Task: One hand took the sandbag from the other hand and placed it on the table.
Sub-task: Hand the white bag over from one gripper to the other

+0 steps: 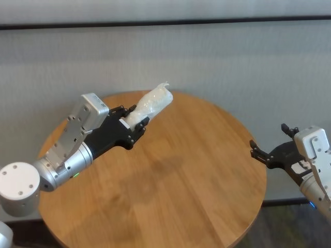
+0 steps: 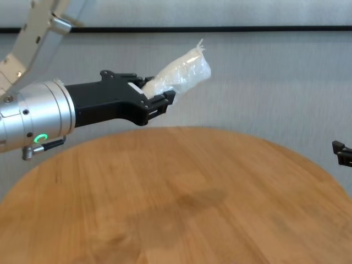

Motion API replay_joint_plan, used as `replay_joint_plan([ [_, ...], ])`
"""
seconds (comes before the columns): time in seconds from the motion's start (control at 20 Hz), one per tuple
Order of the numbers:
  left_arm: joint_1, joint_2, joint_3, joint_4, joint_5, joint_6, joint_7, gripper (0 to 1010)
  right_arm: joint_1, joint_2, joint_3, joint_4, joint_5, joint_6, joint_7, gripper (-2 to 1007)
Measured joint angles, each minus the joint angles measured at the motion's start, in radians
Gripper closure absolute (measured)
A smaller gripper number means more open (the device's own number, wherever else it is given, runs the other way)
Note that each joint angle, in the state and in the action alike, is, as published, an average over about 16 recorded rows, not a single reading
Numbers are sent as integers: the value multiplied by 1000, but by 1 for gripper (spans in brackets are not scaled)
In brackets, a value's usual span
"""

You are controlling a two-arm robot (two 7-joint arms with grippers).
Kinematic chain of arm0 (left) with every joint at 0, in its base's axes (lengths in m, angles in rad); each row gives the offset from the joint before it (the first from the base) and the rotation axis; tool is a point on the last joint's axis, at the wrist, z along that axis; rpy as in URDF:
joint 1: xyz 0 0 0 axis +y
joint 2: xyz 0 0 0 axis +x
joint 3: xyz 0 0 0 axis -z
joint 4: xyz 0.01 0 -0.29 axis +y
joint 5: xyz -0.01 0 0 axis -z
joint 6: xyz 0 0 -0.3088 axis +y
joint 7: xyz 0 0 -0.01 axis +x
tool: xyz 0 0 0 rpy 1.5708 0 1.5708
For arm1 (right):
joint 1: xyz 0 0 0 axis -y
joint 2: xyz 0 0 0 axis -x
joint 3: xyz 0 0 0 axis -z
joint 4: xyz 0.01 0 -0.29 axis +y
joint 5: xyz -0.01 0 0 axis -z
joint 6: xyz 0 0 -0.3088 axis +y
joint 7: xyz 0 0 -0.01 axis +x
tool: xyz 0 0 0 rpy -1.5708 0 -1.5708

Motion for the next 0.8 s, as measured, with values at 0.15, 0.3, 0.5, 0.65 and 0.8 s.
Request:
replay_joint_plan([
  [0.15,5,5,-2,-10,-10,-12,-10,599,0,0,0,0,0,0,0,3],
  [0.3,8,12,-1,-20,-19,-23,-22,599,0,0,0,0,0,0,0,3],
  [0.5,11,23,5,-36,-30,-35,-40,599,0,0,0,0,0,0,0,3],
  [0.65,13,32,12,-48,-40,-44,-56,599,0,0,0,0,0,0,0,3],
  [0.8,14,42,21,-60,-49,-53,-73,599,0,0,0,0,0,0,0,3],
])
